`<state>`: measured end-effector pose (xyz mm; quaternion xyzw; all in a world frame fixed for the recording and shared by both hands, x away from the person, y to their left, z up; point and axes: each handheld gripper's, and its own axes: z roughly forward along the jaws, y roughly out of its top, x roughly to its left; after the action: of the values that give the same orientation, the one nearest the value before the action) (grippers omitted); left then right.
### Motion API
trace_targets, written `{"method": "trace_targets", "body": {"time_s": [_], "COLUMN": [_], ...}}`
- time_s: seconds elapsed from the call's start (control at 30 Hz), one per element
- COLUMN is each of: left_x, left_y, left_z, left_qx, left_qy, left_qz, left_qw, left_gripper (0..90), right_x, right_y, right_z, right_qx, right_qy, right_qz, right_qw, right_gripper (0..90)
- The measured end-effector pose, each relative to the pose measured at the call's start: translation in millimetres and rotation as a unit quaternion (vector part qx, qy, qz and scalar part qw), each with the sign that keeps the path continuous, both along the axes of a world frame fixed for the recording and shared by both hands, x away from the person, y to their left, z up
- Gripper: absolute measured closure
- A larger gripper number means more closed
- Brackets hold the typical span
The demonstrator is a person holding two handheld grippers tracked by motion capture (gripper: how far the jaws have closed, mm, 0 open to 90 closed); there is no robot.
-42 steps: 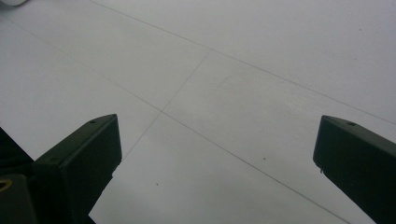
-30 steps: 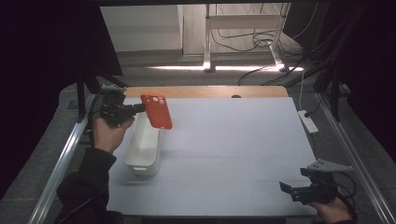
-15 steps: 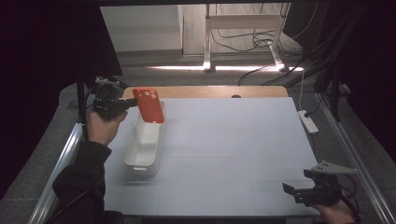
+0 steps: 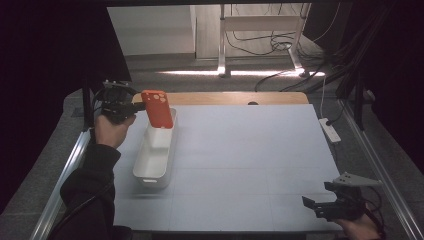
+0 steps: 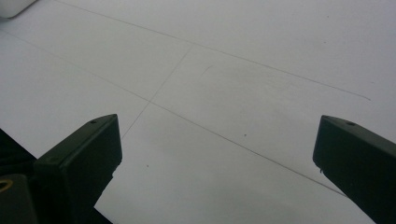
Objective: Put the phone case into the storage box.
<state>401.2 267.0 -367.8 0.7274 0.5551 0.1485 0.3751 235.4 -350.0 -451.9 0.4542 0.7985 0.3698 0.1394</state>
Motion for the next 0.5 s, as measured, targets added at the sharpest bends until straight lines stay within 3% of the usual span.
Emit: {"method": "trace_targets", "body": {"time_s": [0.5], "left_x": [23.3], "left_y": [-1.5], "left_z": [-18.8], "left_qx": [0.017], "left_qy": [0.017], "left_qz": [0.010], "left_qw": [0.9997], "left_gripper": [89.6], "right_x": [0.2], "right_y": [0.5], "right_z": [-0.5], "right_qx": [-0.001], "right_qy": [0.002], "right_qz": [0.002], "right_qw": [1.0000], "right_gripper": [2.2]}}
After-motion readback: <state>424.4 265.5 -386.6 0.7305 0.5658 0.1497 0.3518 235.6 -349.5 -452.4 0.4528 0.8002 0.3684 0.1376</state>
